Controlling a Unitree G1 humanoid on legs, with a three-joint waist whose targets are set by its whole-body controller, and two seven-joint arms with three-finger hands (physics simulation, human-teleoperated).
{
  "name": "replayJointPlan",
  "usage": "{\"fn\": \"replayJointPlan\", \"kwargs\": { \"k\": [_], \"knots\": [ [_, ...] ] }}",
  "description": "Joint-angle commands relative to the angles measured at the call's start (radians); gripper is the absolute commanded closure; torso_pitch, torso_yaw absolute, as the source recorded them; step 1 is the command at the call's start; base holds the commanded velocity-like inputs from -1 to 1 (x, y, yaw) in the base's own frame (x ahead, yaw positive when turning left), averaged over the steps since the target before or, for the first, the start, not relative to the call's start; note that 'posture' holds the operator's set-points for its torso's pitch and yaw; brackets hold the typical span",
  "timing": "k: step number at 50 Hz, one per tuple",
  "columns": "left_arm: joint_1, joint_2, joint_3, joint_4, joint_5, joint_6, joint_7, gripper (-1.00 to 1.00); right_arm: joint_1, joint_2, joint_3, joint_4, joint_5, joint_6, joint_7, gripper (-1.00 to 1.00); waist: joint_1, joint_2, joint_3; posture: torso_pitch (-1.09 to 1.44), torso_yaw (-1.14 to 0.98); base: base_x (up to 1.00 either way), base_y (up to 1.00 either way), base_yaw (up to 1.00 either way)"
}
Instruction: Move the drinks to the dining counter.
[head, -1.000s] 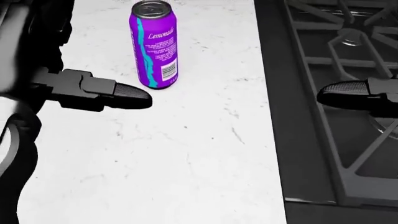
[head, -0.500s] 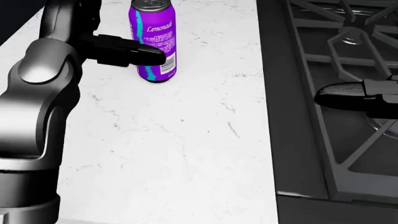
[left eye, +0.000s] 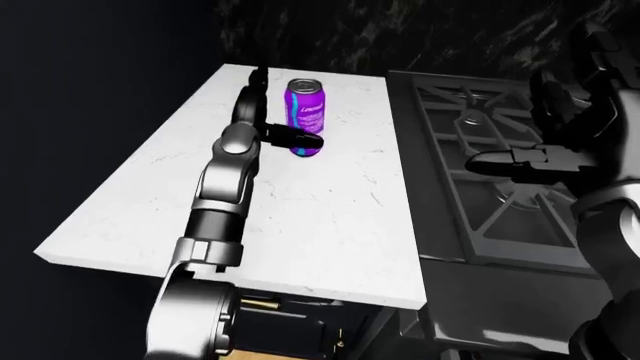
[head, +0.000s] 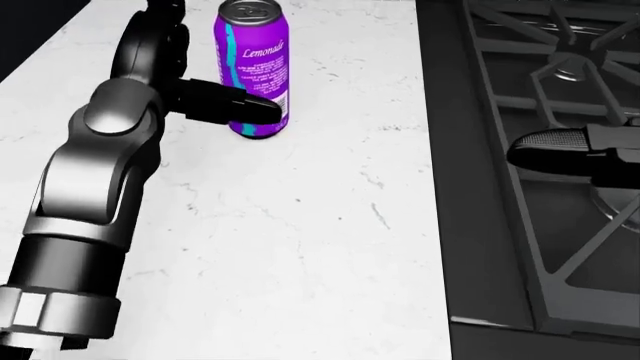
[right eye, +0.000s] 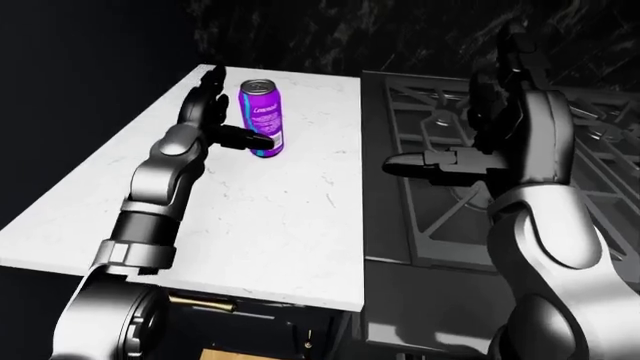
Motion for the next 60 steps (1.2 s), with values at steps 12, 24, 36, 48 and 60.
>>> {"fn": "replayJointPlan", "kwargs": {
  "k": [12,24,36,48,60],
  "knots": [
    [-0.1,-0.003,0.006,0.151,-0.008,-0.144,0.016,-1.0,-0.014,-0.005,-0.006,-0.011,-0.021,-0.044,0.007,-1.0,0.003,-0.005,-0.031,0.0,0.0,0.0,0.0,0.0],
    [-0.179,-0.009,0.008,0.353,-0.013,-0.241,0.029,-0.8,-0.015,-0.001,-0.003,-0.011,-0.026,-0.044,0.009,-1.0,0.003,-0.009,-0.033,0.0,0.0,0.0,0.0,0.0],
    [-0.203,-0.019,0.008,0.426,-0.016,-0.278,0.037,-0.39,-0.02,-0.002,-0.006,-0.015,-0.022,-0.034,0.007,-1.0,0.003,-0.01,-0.034,0.0,0.0,0.0,0.0,0.0],
    [-0.145,-0.017,0.002,0.291,-0.017,-0.223,0.034,0.95,-0.015,-0.004,-0.01,-0.018,-0.018,-0.036,0.006,-1.0,0.001,-0.009,-0.034,0.0,0.0,0.0,0.0,0.0],
    [-0.017,-0.019,-0.019,-0.226,0.003,0.102,-0.014,1.0,-0.029,-0.015,-0.016,-0.026,0.002,-0.019,-0.007,-1.0,-0.003,-0.002,-0.026,0.0,0.0,0.0,0.0,0.0]
  ]
}}
